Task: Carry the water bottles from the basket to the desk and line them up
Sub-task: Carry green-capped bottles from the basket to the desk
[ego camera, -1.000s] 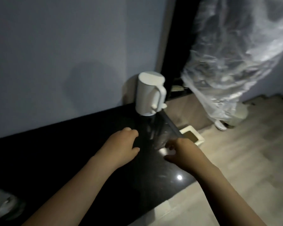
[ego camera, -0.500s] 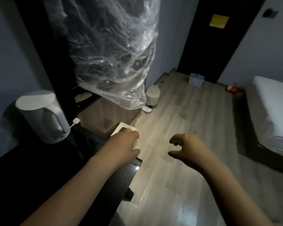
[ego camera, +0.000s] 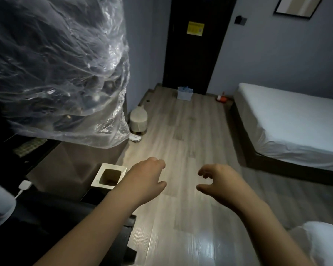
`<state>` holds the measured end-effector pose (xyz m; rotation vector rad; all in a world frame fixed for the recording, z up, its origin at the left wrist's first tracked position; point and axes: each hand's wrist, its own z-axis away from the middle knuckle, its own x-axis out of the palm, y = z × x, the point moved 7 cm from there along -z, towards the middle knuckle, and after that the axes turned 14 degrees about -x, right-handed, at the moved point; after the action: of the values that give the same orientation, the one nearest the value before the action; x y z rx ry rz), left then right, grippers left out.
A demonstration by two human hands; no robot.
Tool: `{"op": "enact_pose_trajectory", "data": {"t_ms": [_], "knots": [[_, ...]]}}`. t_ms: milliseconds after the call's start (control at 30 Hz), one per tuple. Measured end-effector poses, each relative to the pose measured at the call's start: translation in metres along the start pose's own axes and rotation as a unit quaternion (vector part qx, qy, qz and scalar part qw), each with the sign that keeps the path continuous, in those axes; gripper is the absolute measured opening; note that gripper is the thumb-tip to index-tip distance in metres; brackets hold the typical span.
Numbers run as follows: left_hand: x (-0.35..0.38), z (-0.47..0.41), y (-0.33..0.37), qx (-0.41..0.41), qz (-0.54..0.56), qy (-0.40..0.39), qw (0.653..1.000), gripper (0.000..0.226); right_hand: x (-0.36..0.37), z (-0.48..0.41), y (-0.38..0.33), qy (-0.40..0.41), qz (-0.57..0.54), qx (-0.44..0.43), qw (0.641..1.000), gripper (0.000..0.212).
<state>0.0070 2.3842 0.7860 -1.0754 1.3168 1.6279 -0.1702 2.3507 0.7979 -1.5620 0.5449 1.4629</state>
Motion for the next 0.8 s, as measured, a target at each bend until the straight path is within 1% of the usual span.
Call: {"op": "enact_pose_trajectory", "data": {"t_ms": [133,467,800], "knots": [[0.006,-0.038,0.028,0.009,-0.003,0.004,1.0,0.039,-0.007,-0.022,0.037,0.002,-0.006,0.005,1.0,0.041],[0.023,-0.158,0.115,-0.004,-0.015,0.006,1.0,0.037,-0.047,-0.099,0.163,-0.009,-0.004,0.006,1.0,0.043],[0.039,-0.268,0.151,-0.016,-0.023,-0.017,0.999,0.036,-0.063,-0.176,0.247,-0.04,-0.005,0.015,0.999,0.044]]}}
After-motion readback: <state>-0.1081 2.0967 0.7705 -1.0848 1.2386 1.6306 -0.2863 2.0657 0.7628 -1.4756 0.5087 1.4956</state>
